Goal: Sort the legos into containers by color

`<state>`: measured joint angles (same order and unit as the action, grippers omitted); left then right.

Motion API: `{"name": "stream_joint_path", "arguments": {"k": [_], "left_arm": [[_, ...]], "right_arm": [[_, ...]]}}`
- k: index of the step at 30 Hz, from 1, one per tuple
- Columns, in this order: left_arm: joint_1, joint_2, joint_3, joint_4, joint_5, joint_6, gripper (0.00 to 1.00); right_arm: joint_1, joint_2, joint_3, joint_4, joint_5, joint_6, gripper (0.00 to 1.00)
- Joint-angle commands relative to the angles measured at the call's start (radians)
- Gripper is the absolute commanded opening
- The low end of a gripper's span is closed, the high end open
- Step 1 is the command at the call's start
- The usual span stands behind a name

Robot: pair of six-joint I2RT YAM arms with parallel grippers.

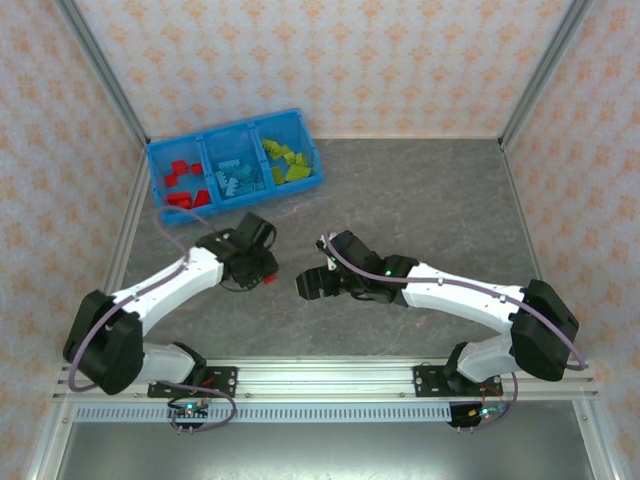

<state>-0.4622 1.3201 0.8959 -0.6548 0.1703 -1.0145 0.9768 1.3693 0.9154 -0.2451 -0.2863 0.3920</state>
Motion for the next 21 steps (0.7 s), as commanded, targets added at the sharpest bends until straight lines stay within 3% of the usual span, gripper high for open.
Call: {"name": "stream_joint_path", "arguments": {"k": [1,5,8,10,17,21], "left_arm": [[0.123,-0.032,0.128,-0.092,-0.078,0.130,0.23],[0.319,0.021,0.246,-0.030,-0.110,0.208,0.23],[0.450,0.156,0.394,-0.018,-0.161,0.260,0.23],[0.531,0.279,0.509,-0.005,-0.113,0.274,0.23],[0.667,0.706,0.962,-0.112,-0.012,0.322,0.30],[0.694,0.761,1.032,-0.077,0.009,0.323,0.49]], "right_arm": [[0.002,-0.044,0.009,0.086,0.010,-0.010,0.85],[0.002,-0.055,0.027,0.033,0.128,-0.023,0.86],[0.002,-0.053,0.054,-0.007,0.161,-0.038,0.86],[0.002,-0.052,0.070,-0.032,0.172,-0.048,0.86],[0.002,-0.074,0.080,-0.081,0.205,-0.059,0.86],[0.002,-0.097,0.071,-0.095,0.228,-0.052,0.87]]}}
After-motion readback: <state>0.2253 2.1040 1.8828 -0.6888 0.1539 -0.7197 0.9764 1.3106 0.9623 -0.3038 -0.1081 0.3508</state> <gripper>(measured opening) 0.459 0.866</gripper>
